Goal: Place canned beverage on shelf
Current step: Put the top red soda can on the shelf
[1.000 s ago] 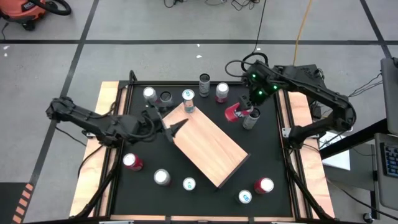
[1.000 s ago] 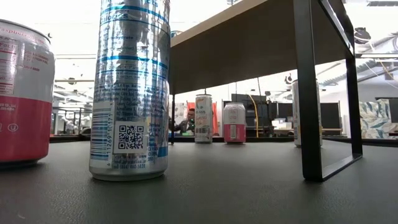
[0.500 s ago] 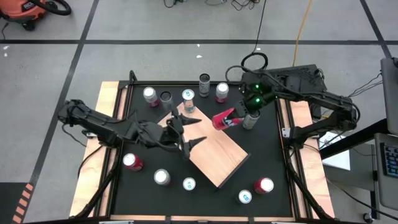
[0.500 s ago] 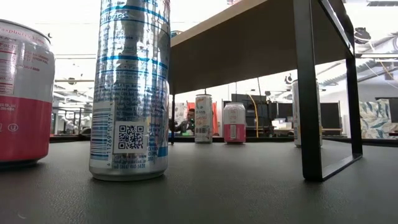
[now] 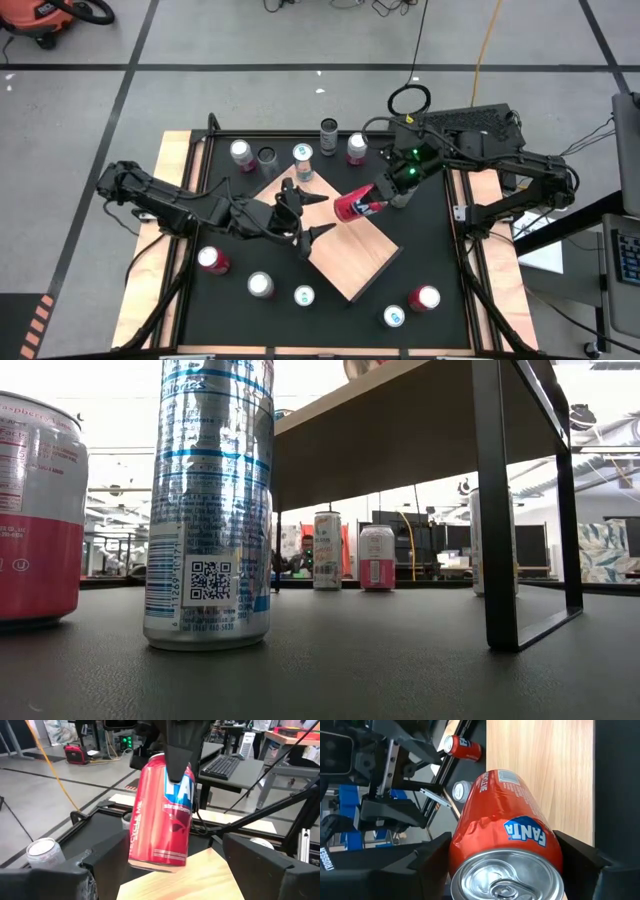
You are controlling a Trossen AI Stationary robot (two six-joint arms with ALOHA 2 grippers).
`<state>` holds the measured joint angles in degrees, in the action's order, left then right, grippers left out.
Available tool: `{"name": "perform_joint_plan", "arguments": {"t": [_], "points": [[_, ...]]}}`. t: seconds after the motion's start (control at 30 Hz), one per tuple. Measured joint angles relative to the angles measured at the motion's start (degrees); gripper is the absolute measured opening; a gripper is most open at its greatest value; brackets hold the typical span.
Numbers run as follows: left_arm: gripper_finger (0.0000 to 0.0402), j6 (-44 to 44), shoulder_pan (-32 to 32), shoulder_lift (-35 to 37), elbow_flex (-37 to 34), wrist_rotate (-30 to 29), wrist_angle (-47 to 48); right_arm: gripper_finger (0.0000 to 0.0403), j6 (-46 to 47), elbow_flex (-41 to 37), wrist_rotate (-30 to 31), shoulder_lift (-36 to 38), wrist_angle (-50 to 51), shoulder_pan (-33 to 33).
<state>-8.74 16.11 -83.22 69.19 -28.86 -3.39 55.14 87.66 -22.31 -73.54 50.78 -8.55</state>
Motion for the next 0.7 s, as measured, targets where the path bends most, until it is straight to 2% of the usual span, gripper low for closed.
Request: {"name": "perform_joint_plan", "arguments": {"t": [0.1, 0.4, 0.5, 0.7], "points": [[0.0329, -1.3, -0.5, -0.1, 0.0, 1.8, 0.1, 0.0274, 0.2, 0.0, 0.2, 0.0, 0.0, 0.5], [0.0386, -1.4, -3.4, -1.1, 0.0, 2.0, 2.7, 0.0274, 0.2, 0.0, 1.2, 0.0, -2.5, 1.2], [0.0391, -0.2, -4.3, -1.1, -0.1, 4.0, 2.5, 0.0274, 0.2, 0.0, 1.3, 0.0, -3.8, 1.2], [0.0391, 2.9, -4.9, -1.1, -0.1, 3.9, 2.7, 0.0274, 0.2, 0.0, 1.2, 0.0, -5.3, 1.2]]}}
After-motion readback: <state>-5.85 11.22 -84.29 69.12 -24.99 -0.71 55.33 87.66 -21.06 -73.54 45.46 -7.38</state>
